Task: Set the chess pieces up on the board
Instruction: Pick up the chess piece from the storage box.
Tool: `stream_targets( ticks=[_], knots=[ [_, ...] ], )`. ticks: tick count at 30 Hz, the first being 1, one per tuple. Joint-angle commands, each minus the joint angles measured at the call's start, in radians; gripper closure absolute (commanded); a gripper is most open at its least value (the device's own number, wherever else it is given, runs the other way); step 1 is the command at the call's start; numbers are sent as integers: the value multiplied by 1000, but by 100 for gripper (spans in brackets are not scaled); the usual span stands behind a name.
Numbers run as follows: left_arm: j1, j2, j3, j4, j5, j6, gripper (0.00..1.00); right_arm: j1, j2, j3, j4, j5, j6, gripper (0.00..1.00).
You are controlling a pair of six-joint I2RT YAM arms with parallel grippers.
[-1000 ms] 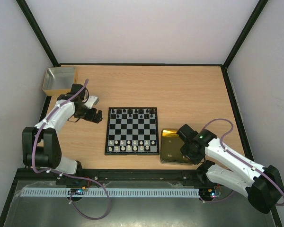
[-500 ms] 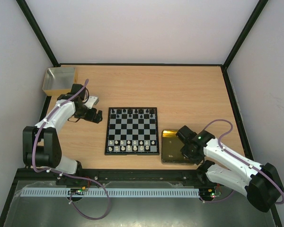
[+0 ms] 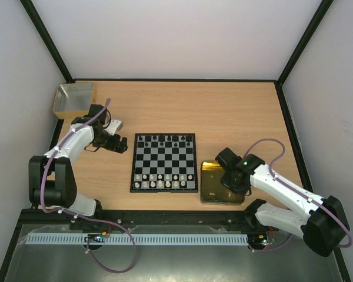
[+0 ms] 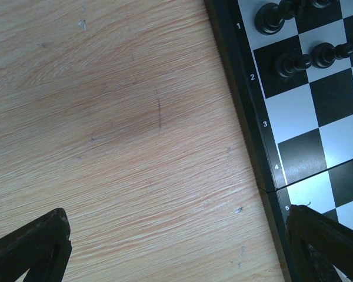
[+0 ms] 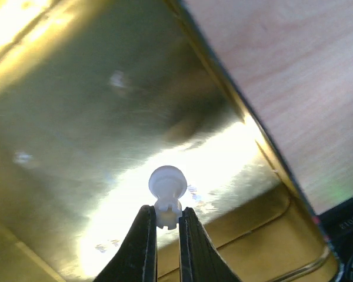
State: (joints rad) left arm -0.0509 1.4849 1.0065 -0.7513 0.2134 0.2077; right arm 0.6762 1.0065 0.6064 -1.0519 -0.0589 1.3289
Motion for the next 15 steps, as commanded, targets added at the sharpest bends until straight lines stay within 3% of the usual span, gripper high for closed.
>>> stream_targets(
  ticks=[1,15],
  knots=[
    [4,11,-10,-6,8,-8,1,3,58,117,-43,74,-77,98],
    [5,12,-9,-5,4,-11,1,24,197,141,80,8,-190,98]
  ],
)
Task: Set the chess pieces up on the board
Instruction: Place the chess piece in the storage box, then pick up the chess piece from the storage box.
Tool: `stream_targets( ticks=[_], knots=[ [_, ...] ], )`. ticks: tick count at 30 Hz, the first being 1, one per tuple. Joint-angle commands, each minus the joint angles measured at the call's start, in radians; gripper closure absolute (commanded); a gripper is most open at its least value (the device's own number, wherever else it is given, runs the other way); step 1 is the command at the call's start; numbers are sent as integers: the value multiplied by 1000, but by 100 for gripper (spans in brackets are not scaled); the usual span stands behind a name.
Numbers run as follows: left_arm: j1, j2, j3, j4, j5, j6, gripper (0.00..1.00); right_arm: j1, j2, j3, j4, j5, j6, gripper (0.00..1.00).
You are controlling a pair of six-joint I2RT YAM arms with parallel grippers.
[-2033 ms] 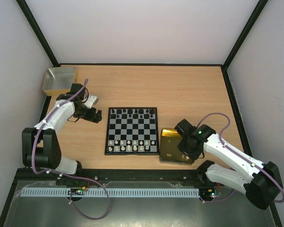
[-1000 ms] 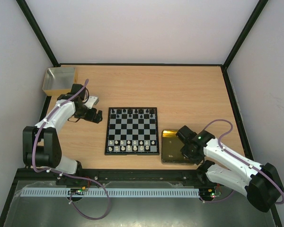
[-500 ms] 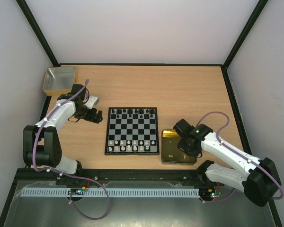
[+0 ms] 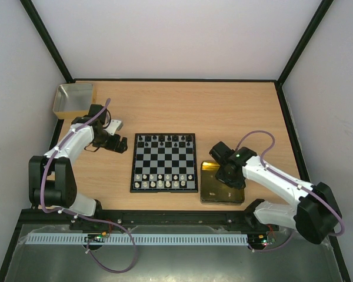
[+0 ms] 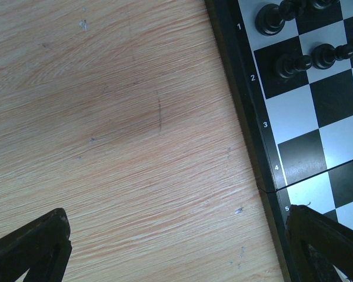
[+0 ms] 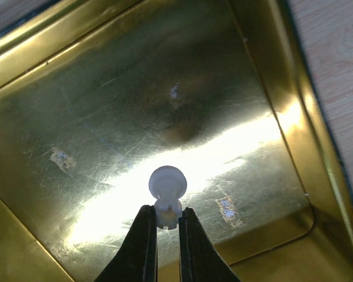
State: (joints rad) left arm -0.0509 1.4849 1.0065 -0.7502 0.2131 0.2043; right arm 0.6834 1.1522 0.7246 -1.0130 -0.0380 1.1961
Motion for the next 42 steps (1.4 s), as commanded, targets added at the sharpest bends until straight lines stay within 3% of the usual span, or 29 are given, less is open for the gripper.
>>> stream_targets(
  ticks=[1,9,13,20,42],
  knots=[
    [4,12,-10,-6,5,-8,1,20,68,31,48,-15,-63,98],
    [3,14,-10,-5,6,-9,1,36,149,34,147,-53,-90,97],
    [3,14,-11,-5,6,-9,1,35,155,34,148,-51,-94,88],
    [3,17,-11,-3,6,-8,1,35,150,21,150,-33,-95,83],
    [-4,18,-11,-2,-3,-14,1,7,185,-3,174,22,-108,84]
  ],
)
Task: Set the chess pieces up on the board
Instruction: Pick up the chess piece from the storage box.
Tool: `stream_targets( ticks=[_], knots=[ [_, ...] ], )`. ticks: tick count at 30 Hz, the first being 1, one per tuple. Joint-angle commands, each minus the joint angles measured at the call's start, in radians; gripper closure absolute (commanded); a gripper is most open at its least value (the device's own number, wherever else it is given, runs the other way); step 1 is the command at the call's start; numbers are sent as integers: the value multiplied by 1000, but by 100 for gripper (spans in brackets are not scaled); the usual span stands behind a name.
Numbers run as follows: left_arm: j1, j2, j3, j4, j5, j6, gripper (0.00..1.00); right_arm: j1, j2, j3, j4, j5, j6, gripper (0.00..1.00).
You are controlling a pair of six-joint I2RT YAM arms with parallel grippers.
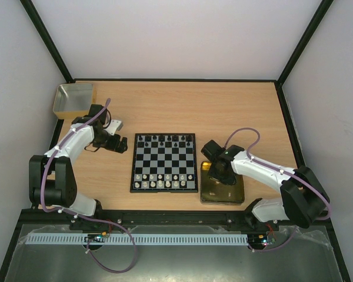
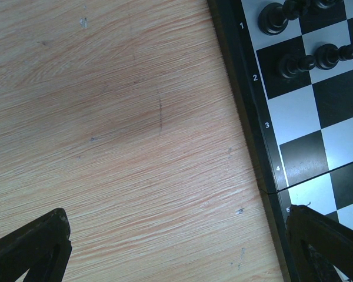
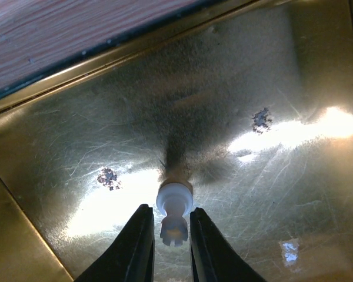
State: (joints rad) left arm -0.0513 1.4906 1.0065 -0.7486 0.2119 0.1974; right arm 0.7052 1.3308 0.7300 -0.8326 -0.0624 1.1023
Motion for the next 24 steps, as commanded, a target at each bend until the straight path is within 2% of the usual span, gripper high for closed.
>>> stream_targets(
  ticks=[1,4,13,17,24],
  knots=[
    [-5,14,-11,-3,-2,-6,1,-18,7,-10,-8,47,-18,84],
    [-7,14,-12,-3,-5,-8,1,-24,11,-17,-3,43,-29,87],
    [-8,18,-11,-3,-5,-8,1,-25,30,-22,12,5,-53,89],
    [-8,19,-11,-3,-6,-10,1,-24,20,-20,-4,0,-65,96],
    [-9,20,-12,-3,-6,-9,1,5,-2,167,-184,50,-139,97]
  ],
)
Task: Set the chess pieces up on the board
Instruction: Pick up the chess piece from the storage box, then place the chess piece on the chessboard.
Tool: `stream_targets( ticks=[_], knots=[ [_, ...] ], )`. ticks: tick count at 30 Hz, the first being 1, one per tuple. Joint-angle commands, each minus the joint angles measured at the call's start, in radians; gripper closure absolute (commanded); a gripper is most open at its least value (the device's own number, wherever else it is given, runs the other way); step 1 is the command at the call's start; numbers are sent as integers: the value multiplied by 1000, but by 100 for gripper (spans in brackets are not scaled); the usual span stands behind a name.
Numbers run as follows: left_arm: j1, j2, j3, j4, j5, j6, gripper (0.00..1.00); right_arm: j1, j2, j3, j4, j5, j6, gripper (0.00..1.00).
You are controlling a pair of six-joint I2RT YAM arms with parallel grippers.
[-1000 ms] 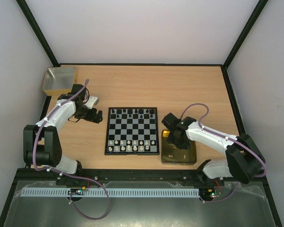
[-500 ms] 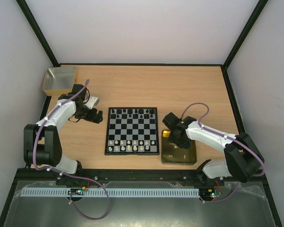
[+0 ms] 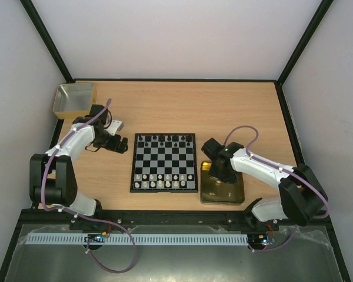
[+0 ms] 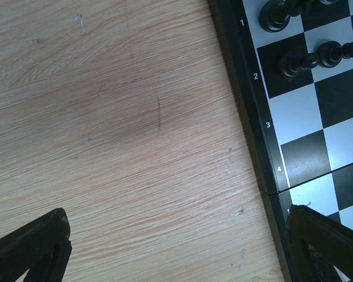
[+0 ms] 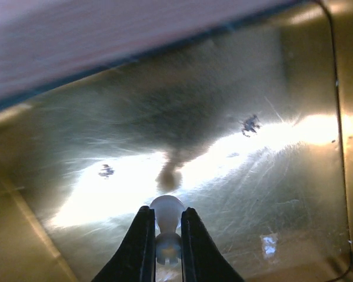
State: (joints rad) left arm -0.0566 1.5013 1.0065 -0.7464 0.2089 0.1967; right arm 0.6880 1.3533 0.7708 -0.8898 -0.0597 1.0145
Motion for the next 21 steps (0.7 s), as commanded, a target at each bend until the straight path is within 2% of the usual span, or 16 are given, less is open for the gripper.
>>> stream_targets(
  ticks=[1,9,15,21],
  knots=[
    [-3,8,-11,-5,-3,-7,1,38,-20,155,-151,49,-56,97],
    [-3,8,-12,-5,-5,-9,1,245,52,316,-214,11,-9,96],
    [-3,10,-12,-5,-6,-8,1,313,99,300,-151,-37,4,96],
    [-5,11,-10,-7,-9,-7,1,328,156,285,-71,-73,-5,95]
  ],
)
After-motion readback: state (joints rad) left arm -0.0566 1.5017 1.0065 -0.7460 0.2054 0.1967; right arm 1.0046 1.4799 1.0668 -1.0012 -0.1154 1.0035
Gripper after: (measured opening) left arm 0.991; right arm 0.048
